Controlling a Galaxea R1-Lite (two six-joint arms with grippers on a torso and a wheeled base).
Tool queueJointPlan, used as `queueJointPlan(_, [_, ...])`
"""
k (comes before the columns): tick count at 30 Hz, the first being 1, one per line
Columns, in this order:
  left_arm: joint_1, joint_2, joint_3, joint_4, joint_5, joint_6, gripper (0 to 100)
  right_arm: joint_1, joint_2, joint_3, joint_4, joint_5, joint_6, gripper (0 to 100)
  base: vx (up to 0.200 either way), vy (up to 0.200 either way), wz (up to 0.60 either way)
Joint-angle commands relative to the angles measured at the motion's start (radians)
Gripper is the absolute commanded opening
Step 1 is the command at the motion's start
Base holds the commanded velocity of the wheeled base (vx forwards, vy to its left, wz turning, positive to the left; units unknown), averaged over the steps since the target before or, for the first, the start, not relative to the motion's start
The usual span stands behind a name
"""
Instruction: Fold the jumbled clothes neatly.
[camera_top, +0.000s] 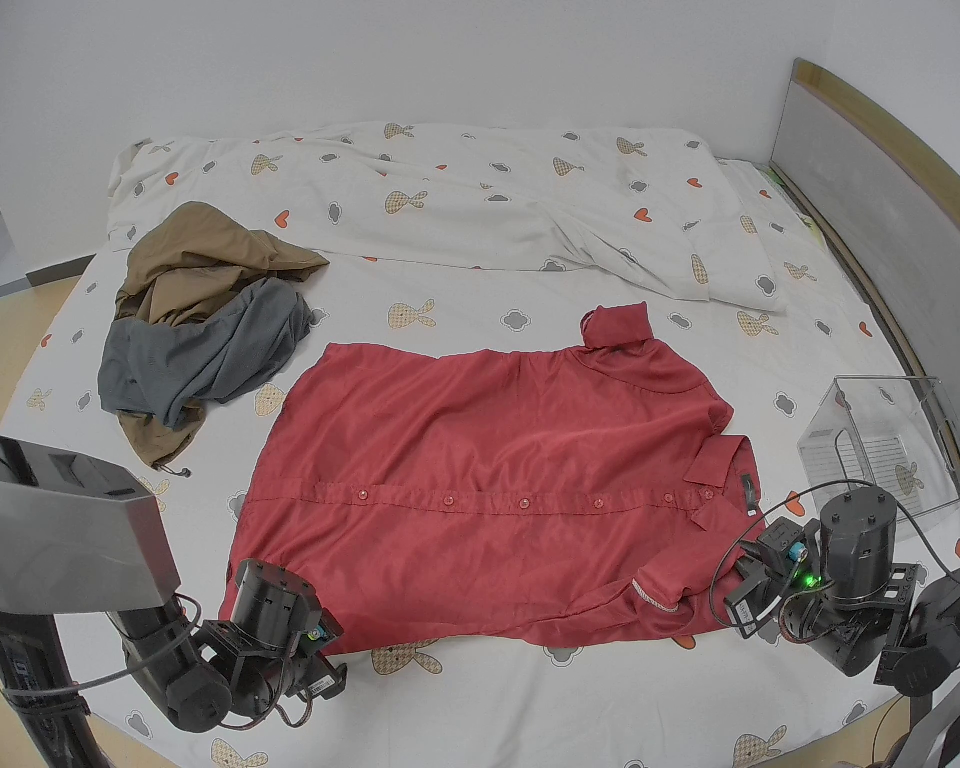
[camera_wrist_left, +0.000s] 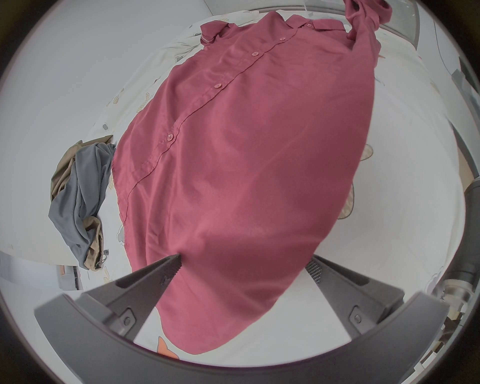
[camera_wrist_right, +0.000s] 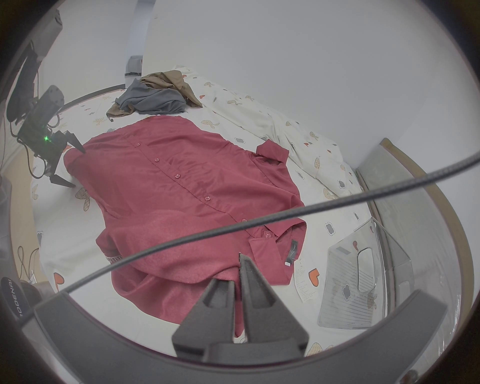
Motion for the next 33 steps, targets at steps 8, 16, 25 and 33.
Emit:
queueJointPlan(8, [0.024,0.044,0.000,-0.080,0.020,0.021,100,0.002,-0.007,0.007,-0.001,0.000,0.000,0,0.000,0.000,0.00])
queueJointPlan(16, [0.044,0.037,0.006,-0.130,0.020,0.024,100,0.004,-0.009,0.017,-0.001,0.000,0.000,0,0.000,0.000,0.00])
queueJointPlan(25, [0.041,0.029,0.081,-0.138,0.016,0.019,0,0.005,-0.027,0.053,-0.004,0.000,0.001,0,0.000,0.000,0.00])
queueJointPlan(33, [0.020,0.032,0.254,-0.324,0.013,0.019,0,0.035,-0.080,0.102,-0.001,0.000,0.001,0,0.000,0.000,0.00])
